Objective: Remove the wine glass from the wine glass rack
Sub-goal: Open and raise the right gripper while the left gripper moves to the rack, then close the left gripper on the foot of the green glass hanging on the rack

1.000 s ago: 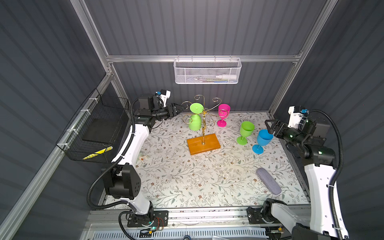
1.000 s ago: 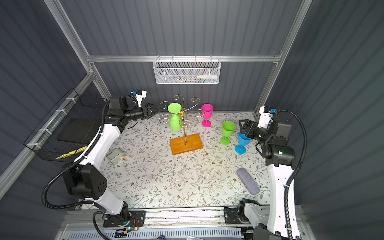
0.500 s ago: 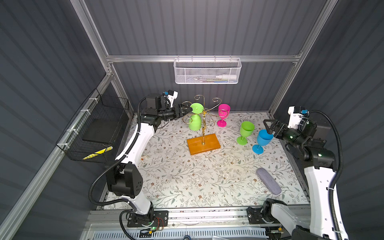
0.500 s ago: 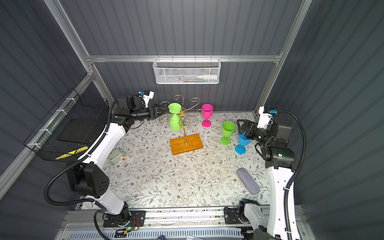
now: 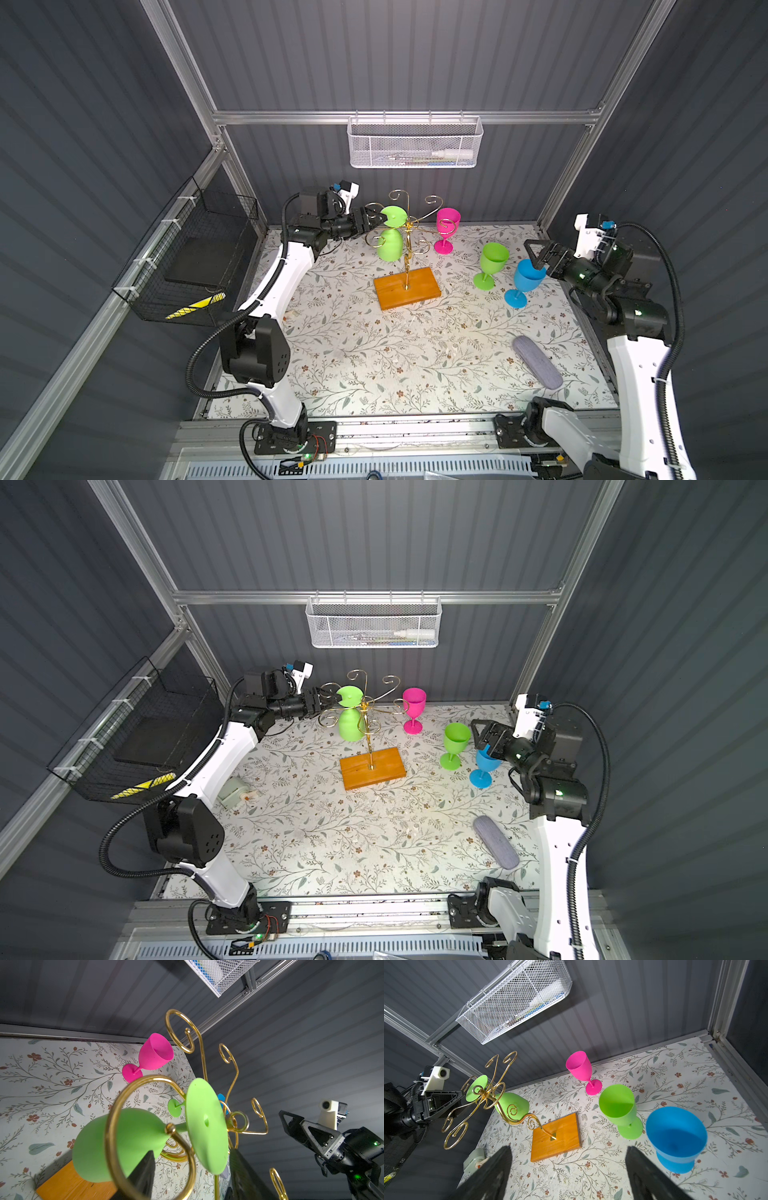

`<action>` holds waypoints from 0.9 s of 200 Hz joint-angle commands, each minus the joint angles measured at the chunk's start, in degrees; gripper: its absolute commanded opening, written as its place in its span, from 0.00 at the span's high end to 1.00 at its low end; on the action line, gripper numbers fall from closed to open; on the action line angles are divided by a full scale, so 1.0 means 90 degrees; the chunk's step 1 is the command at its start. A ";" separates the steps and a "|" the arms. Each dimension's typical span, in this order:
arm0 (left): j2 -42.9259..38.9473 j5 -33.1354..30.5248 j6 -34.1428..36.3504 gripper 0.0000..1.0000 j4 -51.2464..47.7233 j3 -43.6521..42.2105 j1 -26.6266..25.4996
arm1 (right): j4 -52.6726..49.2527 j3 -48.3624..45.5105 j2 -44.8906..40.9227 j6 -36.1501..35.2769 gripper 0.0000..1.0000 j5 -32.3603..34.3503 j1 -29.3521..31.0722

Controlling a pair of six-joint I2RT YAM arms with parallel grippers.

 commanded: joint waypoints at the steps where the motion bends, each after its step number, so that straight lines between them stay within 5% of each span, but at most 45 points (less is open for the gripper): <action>1: 0.0104 -0.0001 -0.0057 0.42 0.0193 0.0231 -0.0070 | 0.0167 -0.0079 -0.0100 0.0050 0.12 -0.0153 0.0029; 118: 0.0324 0.0030 -0.0291 0.60 0.0335 0.0372 -0.0170 | 0.0240 -0.0231 -0.0107 0.0079 0.09 -0.0226 0.0029; 180: 0.0323 0.0155 -0.0377 0.77 0.0291 0.0460 -0.0161 | 0.0334 -0.0286 -0.0113 0.0115 0.08 -0.0236 0.0033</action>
